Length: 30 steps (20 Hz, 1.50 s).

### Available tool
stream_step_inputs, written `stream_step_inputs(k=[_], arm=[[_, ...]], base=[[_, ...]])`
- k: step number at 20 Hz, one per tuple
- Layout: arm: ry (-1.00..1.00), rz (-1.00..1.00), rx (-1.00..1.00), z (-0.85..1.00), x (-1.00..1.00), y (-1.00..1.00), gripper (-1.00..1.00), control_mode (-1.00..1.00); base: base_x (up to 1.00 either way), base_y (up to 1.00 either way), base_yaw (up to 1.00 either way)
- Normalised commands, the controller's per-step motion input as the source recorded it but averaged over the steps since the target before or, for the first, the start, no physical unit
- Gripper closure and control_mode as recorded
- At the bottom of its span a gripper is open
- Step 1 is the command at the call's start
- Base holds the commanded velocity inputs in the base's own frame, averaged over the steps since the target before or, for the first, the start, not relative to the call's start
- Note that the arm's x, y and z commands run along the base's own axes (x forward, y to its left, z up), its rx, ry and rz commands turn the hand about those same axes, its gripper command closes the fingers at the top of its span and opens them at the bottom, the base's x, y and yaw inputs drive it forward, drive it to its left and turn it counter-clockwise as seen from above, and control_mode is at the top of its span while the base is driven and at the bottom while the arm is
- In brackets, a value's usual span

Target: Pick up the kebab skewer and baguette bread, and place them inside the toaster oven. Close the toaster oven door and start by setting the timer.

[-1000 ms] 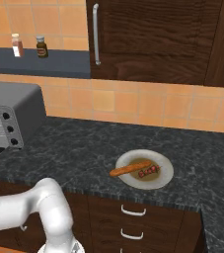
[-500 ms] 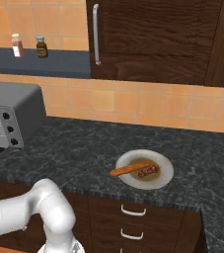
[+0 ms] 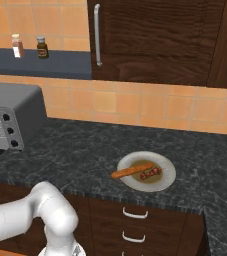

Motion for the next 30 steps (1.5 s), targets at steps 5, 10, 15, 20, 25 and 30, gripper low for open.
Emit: stream_step_inputs(k=[5, 10, 15, 20, 25, 30], arm=[[0.07, -0.05, 0.0, 0.65, 0.0, -0.59, -1.0, -1.0], [0.12, -0.09, 0.0, 0.1, -0.05, -0.91, -1.0, -1.0], [0.2, -0.02, 0.0, 0.23, -0.01, -1.0, -1.0, -1.0], [0.09, 0.0, 0.06, 0.0, -0.23, -1.0, -1.0, -1.0], [0.04, 0.0, 0.1, 0.0, -0.41, -1.0, -1.0, -1.0], [0.03, 0.0, 0.08, 0.0, -0.1, -1.0, -1.0, -1.0]], base=[[0.0, 0.0, 0.0], [0.0, 0.0, 0.0], [0.0, 0.0, 0.0], [0.0, 0.0, 0.0], [0.0, 0.0, 0.0], [0.0, 0.0, 0.0]])
